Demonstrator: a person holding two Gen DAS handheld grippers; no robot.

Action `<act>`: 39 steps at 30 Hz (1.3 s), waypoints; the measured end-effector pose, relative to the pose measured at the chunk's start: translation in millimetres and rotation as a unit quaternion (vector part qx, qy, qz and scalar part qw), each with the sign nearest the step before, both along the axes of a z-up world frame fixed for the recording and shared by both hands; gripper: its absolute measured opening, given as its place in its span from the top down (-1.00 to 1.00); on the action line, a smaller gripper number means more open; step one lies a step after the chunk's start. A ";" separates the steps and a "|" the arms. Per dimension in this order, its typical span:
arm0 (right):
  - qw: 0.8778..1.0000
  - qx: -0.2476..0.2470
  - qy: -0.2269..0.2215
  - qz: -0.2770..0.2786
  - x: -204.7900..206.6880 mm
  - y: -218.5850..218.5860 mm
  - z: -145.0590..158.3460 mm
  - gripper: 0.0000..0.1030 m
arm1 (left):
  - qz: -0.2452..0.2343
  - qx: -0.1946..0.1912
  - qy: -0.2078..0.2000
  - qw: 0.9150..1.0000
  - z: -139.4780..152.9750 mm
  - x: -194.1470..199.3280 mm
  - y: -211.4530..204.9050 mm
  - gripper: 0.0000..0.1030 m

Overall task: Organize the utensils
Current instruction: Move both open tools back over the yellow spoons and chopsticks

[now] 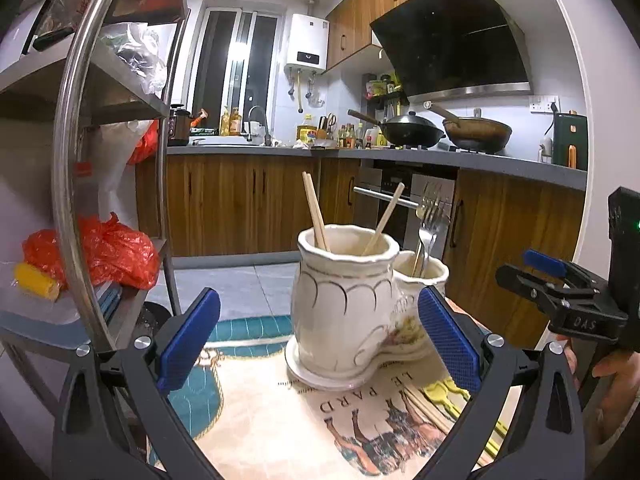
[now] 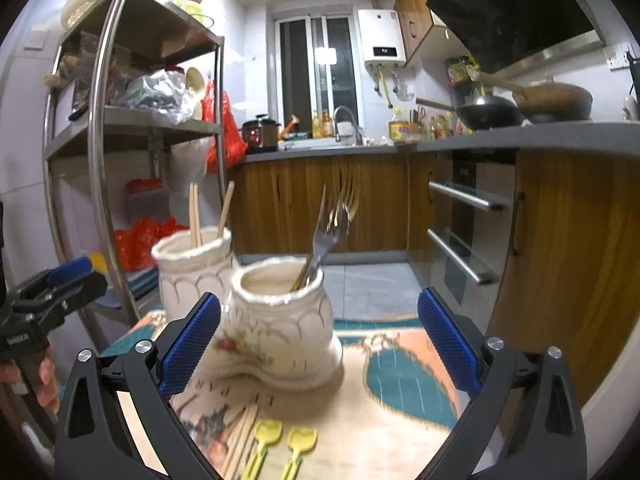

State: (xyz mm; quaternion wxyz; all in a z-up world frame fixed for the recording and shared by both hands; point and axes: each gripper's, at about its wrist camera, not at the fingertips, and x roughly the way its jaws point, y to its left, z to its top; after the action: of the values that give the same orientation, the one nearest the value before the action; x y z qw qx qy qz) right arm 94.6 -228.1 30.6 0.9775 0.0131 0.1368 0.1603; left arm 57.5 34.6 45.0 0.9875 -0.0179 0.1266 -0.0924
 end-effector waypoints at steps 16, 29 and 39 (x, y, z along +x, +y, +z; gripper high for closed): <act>0.998 0.012 0.061 -0.015 -26.3 -31.0 -24.6 -0.90 | -0.030 0.036 0.036 0.998 -23.2 -25.5 -24.5 -0.89; 0.996 -0.027 0.086 -0.006 -26.3 -30.4 -38.3 -0.90 | -0.055 0.041 0.097 0.993 -52.2 -14.8 -39.1 -0.89; 0.985 -0.049 0.165 0.018 -10.9 -28.0 -58.1 -0.90 | -0.071 0.046 0.150 0.985 -68.2 1.1 -42.7 -0.89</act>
State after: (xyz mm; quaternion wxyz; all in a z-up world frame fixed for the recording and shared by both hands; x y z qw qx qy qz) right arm 83.8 -256.1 -27.5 0.9378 -0.0110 0.3046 0.1665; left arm 58.6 -8.1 -23.2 0.9481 0.0225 0.2784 -0.1522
